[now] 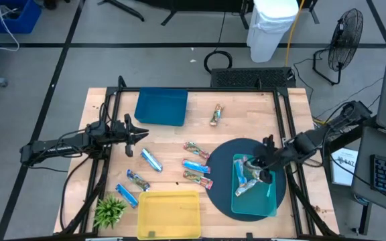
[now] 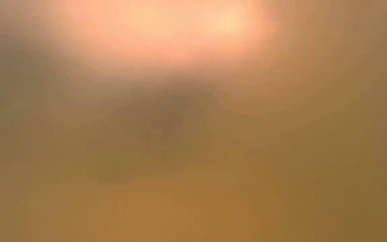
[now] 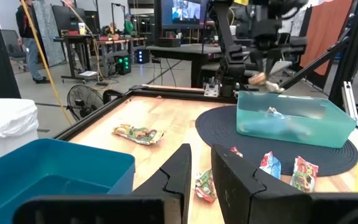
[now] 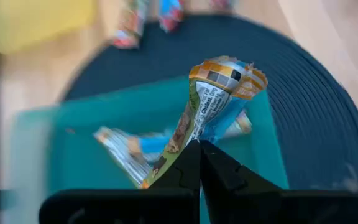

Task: Pick and place Granola Bars by type
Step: Put the right yellow granola bar into the green bin

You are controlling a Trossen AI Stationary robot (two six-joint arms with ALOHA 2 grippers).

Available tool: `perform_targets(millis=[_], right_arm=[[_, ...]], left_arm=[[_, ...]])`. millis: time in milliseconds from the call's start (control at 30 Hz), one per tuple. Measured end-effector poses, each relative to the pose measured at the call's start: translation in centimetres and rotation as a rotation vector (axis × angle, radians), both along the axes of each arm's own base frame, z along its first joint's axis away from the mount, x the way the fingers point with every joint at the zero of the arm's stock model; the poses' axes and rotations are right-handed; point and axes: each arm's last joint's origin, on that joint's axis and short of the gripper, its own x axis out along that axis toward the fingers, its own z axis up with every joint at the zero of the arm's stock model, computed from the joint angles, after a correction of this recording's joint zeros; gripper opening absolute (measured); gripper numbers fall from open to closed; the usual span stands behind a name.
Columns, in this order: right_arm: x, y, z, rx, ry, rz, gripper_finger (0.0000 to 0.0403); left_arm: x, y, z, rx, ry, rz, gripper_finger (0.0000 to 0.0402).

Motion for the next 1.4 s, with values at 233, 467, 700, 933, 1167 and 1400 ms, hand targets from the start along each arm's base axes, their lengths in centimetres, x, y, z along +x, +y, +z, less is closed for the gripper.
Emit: perform_targets(millis=[233, 467, 700, 933, 1167, 1400], right_arm=[[-0.9, 0.0, -3.3, 0.008, 0.094, -0.086, 0.0], [-2.1, -0.6, -6.7, 0.018, 0.197, -0.156, 0.0], [-2.8, -0.9, -8.9, 0.063, 0.243, -0.189, 0.0], [-2.5, -0.7, -9.1, 0.085, 0.202, -0.175, 0.0], [-2.3, -0.6, -9.0, 0.102, 0.181, -0.173, 0.0], [-2.2, -0.5, -9.0, 0.111, 0.168, -0.171, 0.0]], left_arm=[[0.0, 0.0, 0.0, 0.0, 0.0, 0.0, 0.007], [0.0, 0.0, 0.0, 0.0, 0.0, 0.0, 0.007], [0.0, 0.0, 0.0, 0.0, 0.0, 0.0, 0.007], [0.0, 0.0, 0.0, 0.0, 0.0, 0.0, 0.007], [0.0, 0.0, 0.0, 0.0, 0.0, 0.0, 0.007], [0.0, 0.0, 0.0, 0.0, 0.0, 0.0, 0.007]])
